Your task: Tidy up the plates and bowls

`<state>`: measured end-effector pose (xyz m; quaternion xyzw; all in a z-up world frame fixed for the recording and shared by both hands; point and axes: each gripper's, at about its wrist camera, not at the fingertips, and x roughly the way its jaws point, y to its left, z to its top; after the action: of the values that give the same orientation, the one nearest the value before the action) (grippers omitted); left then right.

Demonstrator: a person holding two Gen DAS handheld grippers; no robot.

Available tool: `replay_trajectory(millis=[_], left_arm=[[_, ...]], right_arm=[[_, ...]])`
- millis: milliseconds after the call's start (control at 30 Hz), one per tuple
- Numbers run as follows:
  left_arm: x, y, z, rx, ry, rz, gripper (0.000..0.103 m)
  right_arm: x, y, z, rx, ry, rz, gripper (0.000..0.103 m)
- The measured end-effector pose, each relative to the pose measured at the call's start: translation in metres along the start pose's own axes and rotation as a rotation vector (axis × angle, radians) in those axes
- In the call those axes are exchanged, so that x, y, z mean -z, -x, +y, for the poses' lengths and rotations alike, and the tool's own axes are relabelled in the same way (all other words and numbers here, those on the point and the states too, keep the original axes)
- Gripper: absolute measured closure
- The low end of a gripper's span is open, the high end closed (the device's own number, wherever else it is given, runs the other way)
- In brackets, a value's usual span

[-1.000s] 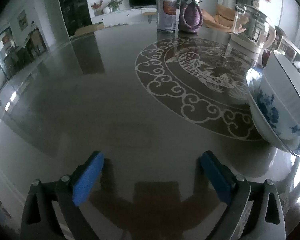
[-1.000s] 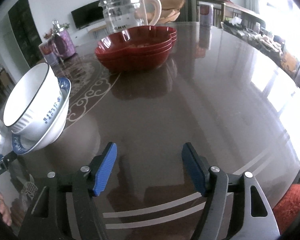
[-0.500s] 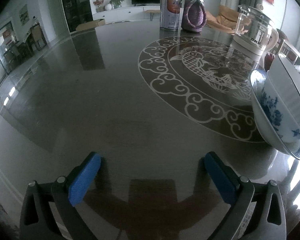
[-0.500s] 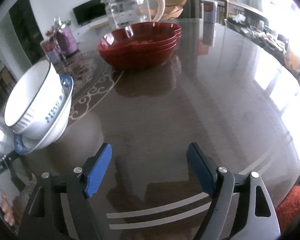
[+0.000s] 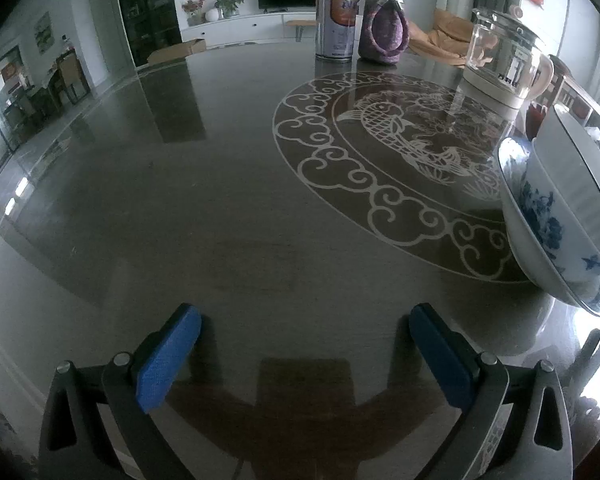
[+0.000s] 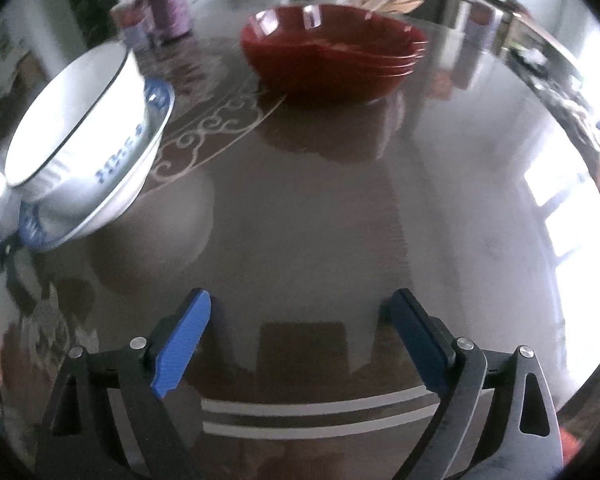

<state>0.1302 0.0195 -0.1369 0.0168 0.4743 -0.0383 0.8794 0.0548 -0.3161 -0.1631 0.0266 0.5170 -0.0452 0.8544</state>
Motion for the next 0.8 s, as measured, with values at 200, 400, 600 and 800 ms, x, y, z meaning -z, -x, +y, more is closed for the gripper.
replay_trajectory(millis=[200,400,600,800], left_arm=[[0.0,0.0,0.0,0.0,0.0,-0.001,0.0],[0.0,0.0,0.0,0.001,0.0,-0.001,0.0],[-0.001,0.0,0.0,0.0,0.001,-0.002,0.0],[-0.001,0.0,-0.001,-0.002,0.002,-0.004,0.0]], right_arm=[[0.012,0.005,-0.001,-0.032,0.068,-0.038,0.009],[0.025,0.01,-0.002,-0.035,0.064,-0.133,0.009],[0.029,0.01,-0.001,-0.039,0.063,-0.187,0.009],[0.034,0.01,-0.001,-0.043,0.051,-0.242,0.009]])
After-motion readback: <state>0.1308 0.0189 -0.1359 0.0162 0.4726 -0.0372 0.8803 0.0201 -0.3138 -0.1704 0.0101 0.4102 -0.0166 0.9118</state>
